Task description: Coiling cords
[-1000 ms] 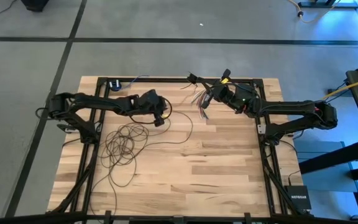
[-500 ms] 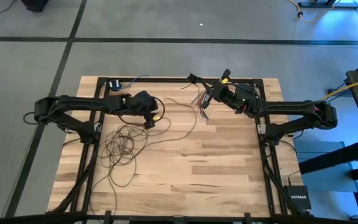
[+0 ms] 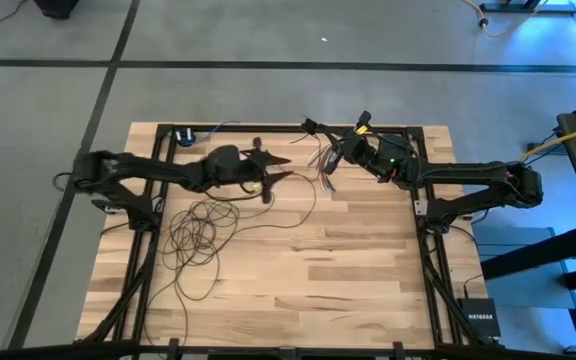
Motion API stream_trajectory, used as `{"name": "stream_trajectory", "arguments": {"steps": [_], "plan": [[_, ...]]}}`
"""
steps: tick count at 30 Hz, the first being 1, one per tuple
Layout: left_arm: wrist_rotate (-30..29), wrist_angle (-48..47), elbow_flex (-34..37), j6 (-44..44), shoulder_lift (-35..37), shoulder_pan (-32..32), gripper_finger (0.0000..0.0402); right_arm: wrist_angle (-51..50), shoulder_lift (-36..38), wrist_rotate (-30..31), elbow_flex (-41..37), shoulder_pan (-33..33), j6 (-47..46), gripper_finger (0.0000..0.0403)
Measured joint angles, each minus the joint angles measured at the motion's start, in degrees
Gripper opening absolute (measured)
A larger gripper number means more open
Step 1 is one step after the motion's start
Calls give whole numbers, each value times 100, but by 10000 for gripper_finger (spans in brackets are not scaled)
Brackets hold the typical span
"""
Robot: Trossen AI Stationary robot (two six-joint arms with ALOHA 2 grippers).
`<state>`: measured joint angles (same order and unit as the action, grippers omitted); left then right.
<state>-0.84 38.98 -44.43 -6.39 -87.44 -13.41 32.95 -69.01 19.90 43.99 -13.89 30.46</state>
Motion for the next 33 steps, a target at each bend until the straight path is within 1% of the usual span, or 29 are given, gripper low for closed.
{"name": "stream_trajectory", "arguments": {"steps": [2,6,10,13,18,23,28,31,33], "plan": [[24,382,-197,28,-502,47,145,8,0,0,0,0,0,3],[-37,525,-898,-98,-1458,172,145,17,0,-1,0,0,0,3],[-858,481,-1531,-359,-1986,250,145,17,0,-1,0,0,2,3],[-1285,477,-1732,-426,-2033,237,145,15,0,-2,0,0,2,3],[-1333,471,-1787,-195,-2024,153,145,13,-2,-2,0,0,4,3],[-1333,209,-1789,-251,-2025,127,140,13,-2,-2,0,0,4,3],[-1268,209,-1789,-296,-2024,142,105,20,-2,-2,0,0,4,3],[-1227,198,-1787,-300,-2026,134,73,26,-2,-2,0,0,4,3],[-1031,219,-1787,-300,-2026,102,50,26,-2,-2,0,0,4,3]]}}
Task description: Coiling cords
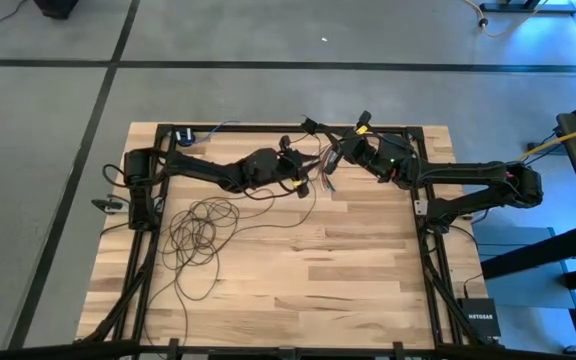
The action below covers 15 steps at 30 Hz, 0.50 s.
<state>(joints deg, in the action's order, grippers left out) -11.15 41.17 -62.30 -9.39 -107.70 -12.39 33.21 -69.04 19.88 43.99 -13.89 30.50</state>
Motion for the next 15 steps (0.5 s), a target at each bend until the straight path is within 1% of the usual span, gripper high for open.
{"name": "stream_trajectory", "arguments": {"steps": [2,4,9,10,13,15], "plan": [[157,67,-2,-3,-52,-8,25,6,0,-1,0,1,0,3],[168,6,0,-105,-67,-10,7,1,0,-1,-1,0,0,3],[-197,-112,-2,-477,-100,-135,3,-6,0,-1,-2,2,2,3],[-331,-205,-3,-601,-100,-190,3,-26,0,-2,-4,6,6,3],[-1113,-768,-8,-1048,8,-346,4,-143,-15,6,-18,4,17,3],[-1427,-1183,-15,-1276,157,-438,3,-165,-22,11,-20,-4,17,3]]}}
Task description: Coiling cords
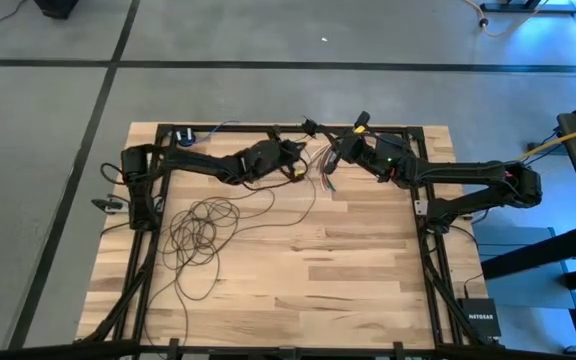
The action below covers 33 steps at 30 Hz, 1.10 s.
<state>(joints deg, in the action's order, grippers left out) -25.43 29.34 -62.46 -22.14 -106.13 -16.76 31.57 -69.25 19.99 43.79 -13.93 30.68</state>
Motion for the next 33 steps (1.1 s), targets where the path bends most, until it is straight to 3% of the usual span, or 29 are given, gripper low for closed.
{"name": "stream_trajectory", "arguments": {"steps": [12,19,28,33], "plan": [[-266,-1300,20,-941,1663,-414,5,48,28,-181,22,13,112,3],[-202,-1396,22,-954,2476,-365,2,25,28,-320,24,11,122,3],[-197,-1048,-3,-817,2860,85,2,-49,7,-350,24,9,258,3],[379,-1062,-157,-479,2851,290,5,-74,4,-341,24,4,260,3]]}}
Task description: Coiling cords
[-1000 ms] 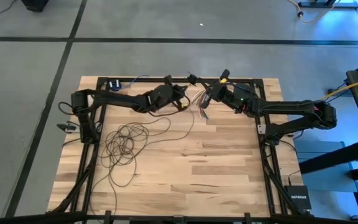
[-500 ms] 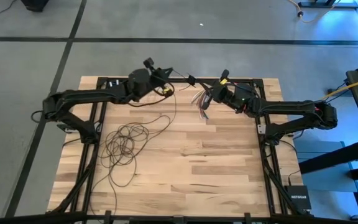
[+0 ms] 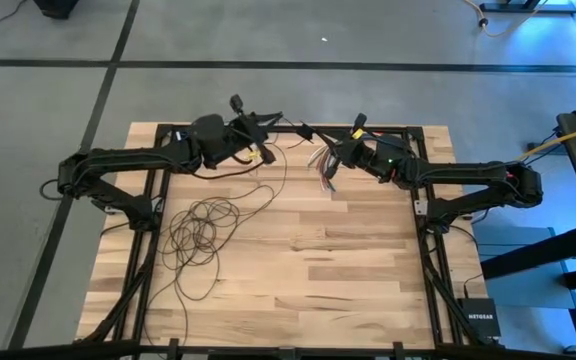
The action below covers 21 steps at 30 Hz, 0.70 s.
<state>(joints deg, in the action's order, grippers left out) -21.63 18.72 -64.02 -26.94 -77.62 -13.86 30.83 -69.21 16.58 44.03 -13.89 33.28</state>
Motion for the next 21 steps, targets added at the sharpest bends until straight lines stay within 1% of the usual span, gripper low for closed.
{"name": "stream_trajectory", "arguments": {"steps": [6,8,13,21], "plan": [[640,98,-39,474,-24,246,2,6,-2,33,0,2,2,3],[761,220,-49,590,-99,327,4,2,-4,33,0,2,2,3],[814,595,-49,653,-442,485,7,34,-6,71,0,2,-31,3],[814,1783,-54,721,-1077,559,7,83,-7,88,-2,0,-68,3]]}}
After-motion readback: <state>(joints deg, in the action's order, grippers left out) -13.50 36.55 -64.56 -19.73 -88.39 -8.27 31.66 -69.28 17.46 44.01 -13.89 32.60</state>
